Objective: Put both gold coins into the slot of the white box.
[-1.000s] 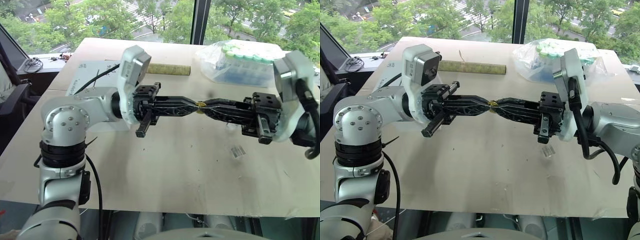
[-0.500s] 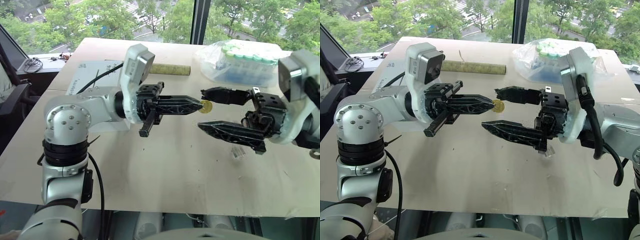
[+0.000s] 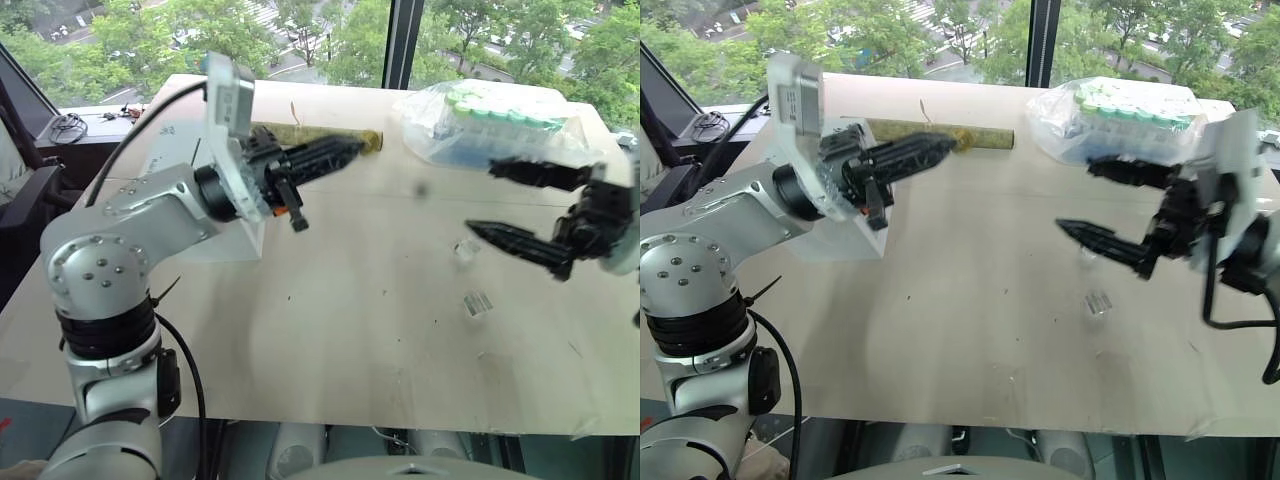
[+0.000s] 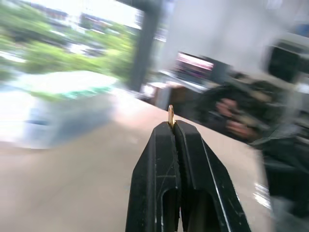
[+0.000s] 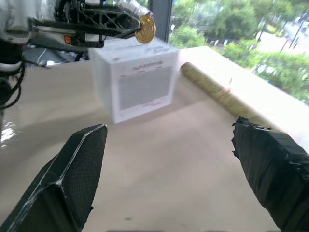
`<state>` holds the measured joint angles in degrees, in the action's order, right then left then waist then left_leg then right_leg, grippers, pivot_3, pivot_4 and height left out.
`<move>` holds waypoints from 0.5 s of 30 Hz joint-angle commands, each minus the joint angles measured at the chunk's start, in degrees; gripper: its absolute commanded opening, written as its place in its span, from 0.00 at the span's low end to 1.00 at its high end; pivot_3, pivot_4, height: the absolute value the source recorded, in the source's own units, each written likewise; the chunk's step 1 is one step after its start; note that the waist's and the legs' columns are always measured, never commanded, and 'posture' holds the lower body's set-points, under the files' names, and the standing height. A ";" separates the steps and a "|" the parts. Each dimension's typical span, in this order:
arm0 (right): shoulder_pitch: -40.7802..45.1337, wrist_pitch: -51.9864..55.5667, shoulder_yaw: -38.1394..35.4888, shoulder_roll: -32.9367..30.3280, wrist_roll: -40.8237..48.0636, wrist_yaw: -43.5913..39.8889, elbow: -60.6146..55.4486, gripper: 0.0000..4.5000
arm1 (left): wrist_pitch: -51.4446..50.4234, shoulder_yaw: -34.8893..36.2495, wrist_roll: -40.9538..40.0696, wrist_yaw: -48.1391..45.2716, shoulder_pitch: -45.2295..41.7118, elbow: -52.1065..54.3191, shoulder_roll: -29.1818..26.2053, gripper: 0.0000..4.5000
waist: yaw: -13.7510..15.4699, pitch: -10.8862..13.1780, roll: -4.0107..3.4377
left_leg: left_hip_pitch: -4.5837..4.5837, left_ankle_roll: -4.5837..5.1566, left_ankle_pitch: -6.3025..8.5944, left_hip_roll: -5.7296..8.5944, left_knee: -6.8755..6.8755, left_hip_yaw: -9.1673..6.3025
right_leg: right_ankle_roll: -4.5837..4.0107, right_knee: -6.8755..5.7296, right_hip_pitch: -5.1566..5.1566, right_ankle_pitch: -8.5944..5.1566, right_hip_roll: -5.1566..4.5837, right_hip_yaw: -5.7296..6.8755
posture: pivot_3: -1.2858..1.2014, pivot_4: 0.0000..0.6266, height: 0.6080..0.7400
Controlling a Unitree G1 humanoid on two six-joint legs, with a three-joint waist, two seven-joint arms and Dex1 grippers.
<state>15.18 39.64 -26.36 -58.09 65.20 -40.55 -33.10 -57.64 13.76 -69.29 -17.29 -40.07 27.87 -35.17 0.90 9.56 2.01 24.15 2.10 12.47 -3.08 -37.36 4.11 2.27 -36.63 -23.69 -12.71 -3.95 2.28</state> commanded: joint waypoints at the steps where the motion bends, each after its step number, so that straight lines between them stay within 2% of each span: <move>1: 2.80 -4.52 -2.38 0.00 -2.22 -7.74 6.01 0.99 | 2.77 1.16 7.47 10.99 0.39 4.30 0.28 0.00 | -0.06 0.00 0.00 | -0.03 0.00 0.00 0.00 0.00 0.00 | -0.02 0.00 0.02 0.01 0.01 0.00 | 0.52 0.24 1.00; 6: 9.88 -7.03 1.91 -0.20 -3.21 -19.97 13.69 0.99 | -2.74 -3.10 23.26 28.69 -0.99 6.32 -1.14 0.00 | -0.14 0.01 0.00 | -0.14 0.00 0.00 0.00 0.07 0.09 | -0.11 -0.04 0.02 0.07 0.07 -0.11 | 0.52 0.24 1.00; 11: 15.44 -6.57 3.76 2.73 -1.80 -21.30 15.13 0.99 | -13.60 -4.09 32.45 39.42 -5.34 7.33 0.37 0.00 | 0.06 0.05 0.08 | -0.09 -0.01 0.00 -0.01 0.11 0.04 | 0.10 -0.03 0.01 0.19 0.07 -0.06 | 0.52 0.24 1.00; 15: 16.81 -5.36 4.40 5.20 0.14 -20.07 13.15 0.99 | -22.20 -3.73 36.02 40.25 -9.31 5.47 2.12 0.00 | 0.12 0.06 0.10 | -0.02 -0.02 0.00 0.02 0.09 0.01 | 0.13 0.00 0.00 0.20 0.01 0.01 | 0.52 0.24 1.00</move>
<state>31.02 34.03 -21.16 -52.91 63.98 -60.96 -18.18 -77.27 9.20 -35.20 22.36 -47.90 32.60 -33.18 1.03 9.62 2.10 24.13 2.08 12.47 -3.06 -37.27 4.12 2.39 -36.63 -23.69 -12.50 -3.94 2.29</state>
